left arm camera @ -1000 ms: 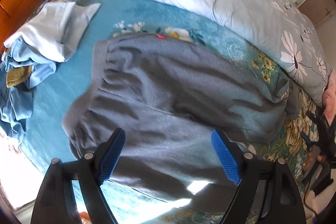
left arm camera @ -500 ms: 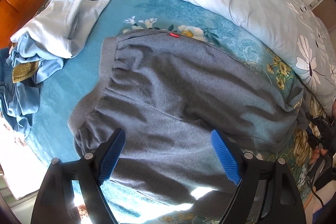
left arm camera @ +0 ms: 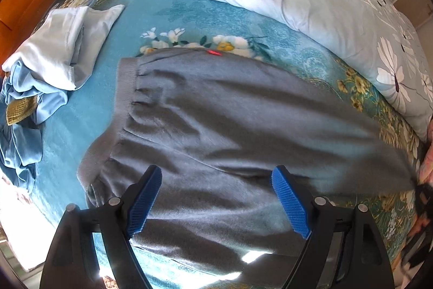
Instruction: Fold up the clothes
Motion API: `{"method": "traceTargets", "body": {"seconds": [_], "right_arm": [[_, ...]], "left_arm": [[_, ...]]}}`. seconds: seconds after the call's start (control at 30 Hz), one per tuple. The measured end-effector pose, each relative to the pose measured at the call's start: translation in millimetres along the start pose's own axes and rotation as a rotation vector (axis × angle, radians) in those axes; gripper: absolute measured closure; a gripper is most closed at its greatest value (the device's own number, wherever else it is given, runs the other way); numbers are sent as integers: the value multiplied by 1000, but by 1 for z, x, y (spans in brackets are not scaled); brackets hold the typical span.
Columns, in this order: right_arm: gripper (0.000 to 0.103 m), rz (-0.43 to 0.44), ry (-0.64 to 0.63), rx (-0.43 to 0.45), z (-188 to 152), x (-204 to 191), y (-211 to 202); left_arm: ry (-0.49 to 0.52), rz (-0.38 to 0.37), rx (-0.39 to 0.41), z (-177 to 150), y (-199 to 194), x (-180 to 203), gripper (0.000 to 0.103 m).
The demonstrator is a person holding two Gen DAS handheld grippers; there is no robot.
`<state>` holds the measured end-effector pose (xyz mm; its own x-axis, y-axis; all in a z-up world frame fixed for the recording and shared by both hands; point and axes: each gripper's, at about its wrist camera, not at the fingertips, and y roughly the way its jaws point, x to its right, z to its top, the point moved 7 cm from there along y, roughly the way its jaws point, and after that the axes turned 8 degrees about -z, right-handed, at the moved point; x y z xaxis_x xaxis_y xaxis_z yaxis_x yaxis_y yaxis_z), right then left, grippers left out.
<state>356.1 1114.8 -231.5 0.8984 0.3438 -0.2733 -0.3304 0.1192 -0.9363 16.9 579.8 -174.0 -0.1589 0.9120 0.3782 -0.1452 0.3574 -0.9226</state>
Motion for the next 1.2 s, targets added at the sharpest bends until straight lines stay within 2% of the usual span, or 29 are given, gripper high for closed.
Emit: {"method": "traceTargets", "body": {"seconds": [0.17, 0.23, 0.4, 0.47, 0.5, 0.53, 0.63, 0.8, 0.97, 1.1, 1.17, 1.2], "right_arm": [[98, -49, 90, -108, -26, 44, 35], [94, -61, 81, -101, -27, 46, 37], [91, -90, 47, -104, -27, 45, 31], [85, -125, 27, -103, -22, 50, 24], [80, -136, 23, -105, -20, 51, 23], [80, -141, 20, -106, -19, 53, 20], [76, -165, -1, -81, -14, 56, 4], [69, -234, 14, -84, -21, 73, -14], [69, -290, 56, -123, -41, 96, -24], [69, -315, 52, -136, -50, 97, -30], [69, -321, 39, -140, -54, 93, -31], [69, -324, 33, -141, -55, 90, -30]], "left_arm": [[7, 39, 4, 15, 5, -20, 18], [16, 59, 6, 23, 7, -30, 18], [64, 114, 0, 48, 15, -58, 18], [98, 142, -5, 60, 21, -73, 18], [139, 160, -22, 66, 24, -77, 18], [194, 182, -46, 73, 29, -82, 18], [216, 209, -73, 86, 43, -103, 18], [232, 172, -106, 96, 73, -122, 18], [223, 141, -157, 108, 104, -129, 18], [199, 102, -163, 118, 115, -127, 19], [206, 81, -161, 121, 118, -125, 26], [212, 67, -162, 121, 119, -123, 36]]}}
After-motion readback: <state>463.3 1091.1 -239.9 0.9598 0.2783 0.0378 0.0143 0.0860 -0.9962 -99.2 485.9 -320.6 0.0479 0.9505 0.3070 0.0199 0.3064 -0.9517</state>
